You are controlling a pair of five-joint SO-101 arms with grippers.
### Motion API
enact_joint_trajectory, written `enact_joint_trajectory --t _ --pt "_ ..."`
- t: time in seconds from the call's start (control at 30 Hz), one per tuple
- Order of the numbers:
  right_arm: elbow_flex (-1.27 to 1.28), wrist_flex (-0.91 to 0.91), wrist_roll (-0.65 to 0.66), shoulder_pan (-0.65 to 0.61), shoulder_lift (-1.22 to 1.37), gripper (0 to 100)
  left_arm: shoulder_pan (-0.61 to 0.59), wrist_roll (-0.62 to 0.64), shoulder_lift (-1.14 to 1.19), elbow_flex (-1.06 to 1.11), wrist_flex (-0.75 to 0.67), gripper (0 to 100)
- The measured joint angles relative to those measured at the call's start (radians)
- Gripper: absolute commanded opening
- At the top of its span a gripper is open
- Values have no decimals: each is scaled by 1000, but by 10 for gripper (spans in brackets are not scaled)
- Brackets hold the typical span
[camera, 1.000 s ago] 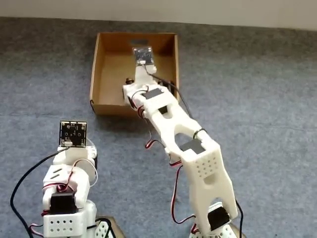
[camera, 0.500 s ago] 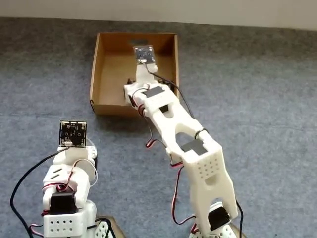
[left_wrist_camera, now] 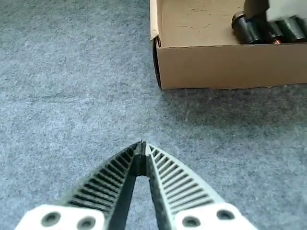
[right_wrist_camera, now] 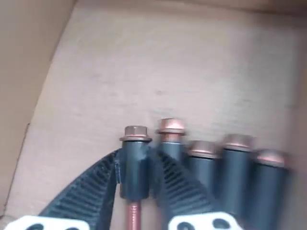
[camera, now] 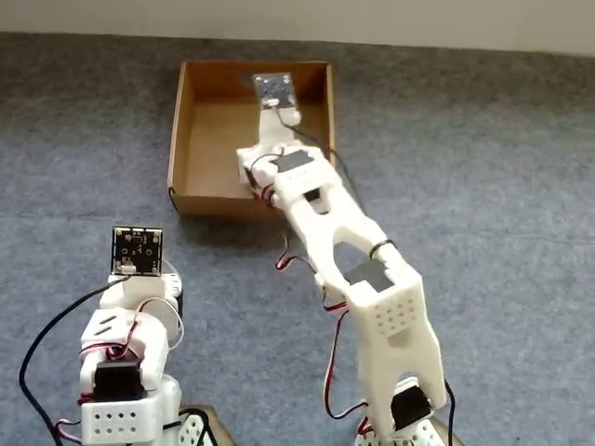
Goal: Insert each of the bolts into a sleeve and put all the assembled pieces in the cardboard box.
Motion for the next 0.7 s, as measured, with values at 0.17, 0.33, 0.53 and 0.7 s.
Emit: enact_joint_trajectory --t 0.17,0.33,0.53,0.7 --pt "-2 196 0 51 -199 5 0 0 0 0 0 11" --pt "-2 408 0 100 -376 5 0 0 0 0 0 11" --pt "75 522 0 112 -594 5 0 0 0 0 0 8" --pt "397 419 0 112 -891 5 -8 0 0 0 8 8"
